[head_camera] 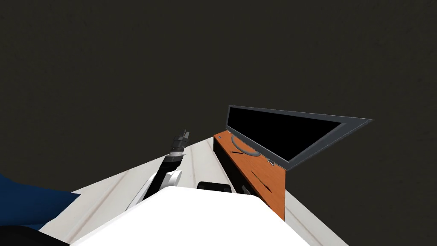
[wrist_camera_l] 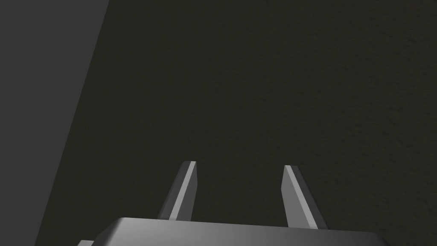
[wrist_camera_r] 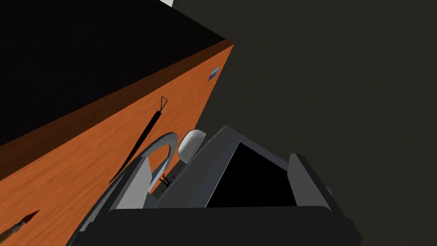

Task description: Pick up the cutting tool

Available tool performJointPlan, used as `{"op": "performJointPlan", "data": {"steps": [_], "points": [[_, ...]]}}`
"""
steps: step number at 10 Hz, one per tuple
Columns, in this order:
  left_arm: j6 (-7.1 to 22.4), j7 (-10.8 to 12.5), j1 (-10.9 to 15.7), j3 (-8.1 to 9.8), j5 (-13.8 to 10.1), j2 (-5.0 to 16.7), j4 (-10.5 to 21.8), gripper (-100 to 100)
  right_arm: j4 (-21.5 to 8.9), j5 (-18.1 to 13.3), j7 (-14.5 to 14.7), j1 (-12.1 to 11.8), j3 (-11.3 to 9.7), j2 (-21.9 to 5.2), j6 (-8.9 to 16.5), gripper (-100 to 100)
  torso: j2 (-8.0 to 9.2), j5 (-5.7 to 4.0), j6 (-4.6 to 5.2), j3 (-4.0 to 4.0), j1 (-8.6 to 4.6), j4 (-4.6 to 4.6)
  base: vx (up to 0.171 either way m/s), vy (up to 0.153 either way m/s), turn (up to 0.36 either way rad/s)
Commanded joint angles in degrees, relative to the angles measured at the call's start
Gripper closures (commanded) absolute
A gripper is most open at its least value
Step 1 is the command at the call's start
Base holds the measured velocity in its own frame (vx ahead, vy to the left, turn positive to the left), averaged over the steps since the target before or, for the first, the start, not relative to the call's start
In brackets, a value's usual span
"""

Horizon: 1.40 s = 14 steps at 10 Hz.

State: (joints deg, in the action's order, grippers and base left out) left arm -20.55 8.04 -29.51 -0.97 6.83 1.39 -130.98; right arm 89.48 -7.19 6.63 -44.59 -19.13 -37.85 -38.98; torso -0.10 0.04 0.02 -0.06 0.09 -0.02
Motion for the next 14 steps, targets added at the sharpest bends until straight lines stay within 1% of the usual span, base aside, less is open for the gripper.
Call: {"op": "performJointPlan", "data": {"steps": [1, 3, 4, 7, 9, 10, 11, 12, 14], "points": [[0.0, 0.0, 0.0, 0.00, 0.0, 0.0, 0.0, 0, 0.4, -0.1, -0.2, -0.6, 0.0, -1.9, 1.6, -100, 0.00, 0.00, 0.00, 0.00, 0.00, 0.00, 0.050, 0.007, 0.159], [0.0, 0.0, 0.0, 0.00, 0.0, 0.0, 0.0, 0, -4.2, -1.8, 1.4, -2.3, -1.7, -5.2, 3.4, -100, 0.02, -0.02, -0.01, 0.01, -0.10, 0.01, 0.067, -0.005, 0.363], [0.0, 0.0, 0.0, 0.01, 0.0, 0.0, 0.0, 0, -4.2, -1.8, 1.4, -2.3, -1.7, -5.2, 3.4, -100, -0.05, -0.02, 0.00, -0.03, -0.13, -0.01, 0.064, -0.009, 0.229], [0.0, 0.0, 0.0, 0.01, 0.0, 0.0, 0.0, 0, -10.3, -5.0, 3.6, -4.4, -4.1, -9.3, 6.8, -100, -0.04, -0.02, 0.00, -0.02, -0.15, 0.00, 0.071, -0.022, 0.384], [0.0, 0.0, 0.0, 0.01, 0.0, 0.0, 0.0, 0, -14.7, -7.4, 5.0, -5.5, -5.6, -11.2, 9.6, -100, -0.15, -0.05, 0.01, -0.09, -0.26, -0.03, 0.098, -0.058, 0.428], [0.0, 0.0, 0.0, 0.01, 0.0, 0.0, 0.0, 0, -14.7, -7.4, 5.0, -5.5, -5.6, -11.2, 9.6, -100, -0.17, -0.05, 0.00, -0.10, -0.31, -0.03, 0.056, -0.063, 0.214], [0.0, 0.0, 0.0, 0.02, 0.0, 0.0, 0.0, 0, -16.5, -8.7, 5.7, -5.8, -6.3, -11.9, 10.9, -100, -0.07, -0.05, 0.06, -0.05, -0.25, -0.01, 0.042, -0.052, 0.282], [0.0, 0.0, 0.0, 0.02, 0.0, 0.0, 0.0, 0, -16.5, -8.7, 5.7, -5.8, -6.3, -11.9, 11.0, -100, 0.00, -0.04, 0.04, 0.00, -0.19, 0.00, 0.026, -0.040, 0.118], [0.0, 0.0, 0.0, 0.01, 0.0, 0.0, 0.0, 0, -19.8, -11.3, 6.9, -6.3, -7.7, -12.7, 14.1, -100, 0.09, -0.04, 0.03, 0.05, -0.16, 0.03, 0.024, -0.061, 0.302]]}}
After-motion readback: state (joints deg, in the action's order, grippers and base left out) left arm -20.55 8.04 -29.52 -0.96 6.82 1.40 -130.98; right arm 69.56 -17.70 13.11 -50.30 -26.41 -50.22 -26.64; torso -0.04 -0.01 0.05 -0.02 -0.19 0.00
